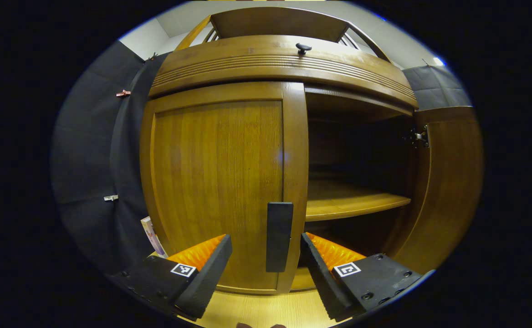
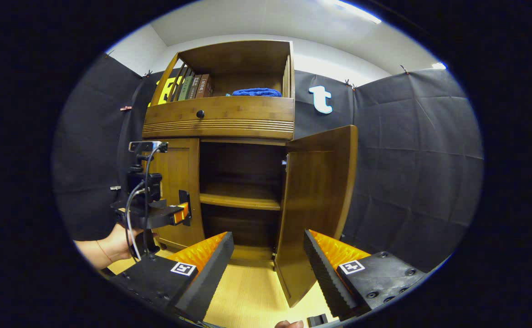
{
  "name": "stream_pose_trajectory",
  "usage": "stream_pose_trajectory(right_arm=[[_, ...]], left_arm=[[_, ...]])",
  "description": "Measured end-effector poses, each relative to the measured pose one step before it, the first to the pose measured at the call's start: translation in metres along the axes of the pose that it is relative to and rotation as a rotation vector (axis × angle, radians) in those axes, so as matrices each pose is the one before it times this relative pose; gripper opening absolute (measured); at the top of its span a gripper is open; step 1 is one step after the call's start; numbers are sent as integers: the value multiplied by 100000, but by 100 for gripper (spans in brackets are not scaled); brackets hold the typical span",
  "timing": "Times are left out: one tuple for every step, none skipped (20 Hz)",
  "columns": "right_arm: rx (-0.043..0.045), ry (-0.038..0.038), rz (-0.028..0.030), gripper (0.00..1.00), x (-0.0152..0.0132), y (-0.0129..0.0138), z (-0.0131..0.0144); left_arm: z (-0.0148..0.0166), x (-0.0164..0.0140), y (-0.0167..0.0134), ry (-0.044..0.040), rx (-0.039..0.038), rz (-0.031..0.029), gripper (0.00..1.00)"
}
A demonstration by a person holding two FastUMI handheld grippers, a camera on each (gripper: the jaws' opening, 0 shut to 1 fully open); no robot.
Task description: Open the right door of the double-door shoe cabinet with the right hand, and open the left door with the left hand.
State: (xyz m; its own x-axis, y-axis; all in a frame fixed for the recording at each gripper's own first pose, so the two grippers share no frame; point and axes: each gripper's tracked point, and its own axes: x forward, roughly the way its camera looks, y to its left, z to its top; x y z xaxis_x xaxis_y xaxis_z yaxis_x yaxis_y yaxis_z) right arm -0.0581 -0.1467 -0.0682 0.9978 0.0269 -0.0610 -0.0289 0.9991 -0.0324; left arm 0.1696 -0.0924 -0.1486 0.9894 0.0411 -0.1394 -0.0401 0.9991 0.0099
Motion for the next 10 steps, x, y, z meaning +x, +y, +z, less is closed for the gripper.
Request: stream_pose_trajectory(right_arm=[[535, -364, 297, 98, 143, 70, 103], [20, 110, 167, 96, 176, 149, -71], [-111, 454, 428, 98, 104, 97, -247], [-59, 842, 672, 98, 43, 157, -319], [67, 759, 465, 98, 55, 160, -229], [-63, 409, 348, 98, 88, 132, -28], [-282, 471, 96, 98, 127, -30, -127], [-201, 80, 115, 98, 445, -33, -94], [71, -107, -255, 96, 67, -187, -50], [439, -109, -182, 96, 54, -166, 144]], left_arm=[[-90, 516, -40, -25, -30, 516, 93], [-255, 319, -174, 208, -146, 10, 90], [-197, 401, -206, 388, -35, -217, 89], [-130, 493, -168, 342, 255, 313, 88], [-56, 436, -96, 90, 223, 279, 86], [-85, 215, -94, -21, -126, -39, 79], [-119, 286, -191, 251, -186, -353, 72], [-144, 234, -115, 445, 65, -332, 65], [14, 271, -371, 210, -413, -1351, 59], [-82, -223, -44, 761, -464, 100, 52]])
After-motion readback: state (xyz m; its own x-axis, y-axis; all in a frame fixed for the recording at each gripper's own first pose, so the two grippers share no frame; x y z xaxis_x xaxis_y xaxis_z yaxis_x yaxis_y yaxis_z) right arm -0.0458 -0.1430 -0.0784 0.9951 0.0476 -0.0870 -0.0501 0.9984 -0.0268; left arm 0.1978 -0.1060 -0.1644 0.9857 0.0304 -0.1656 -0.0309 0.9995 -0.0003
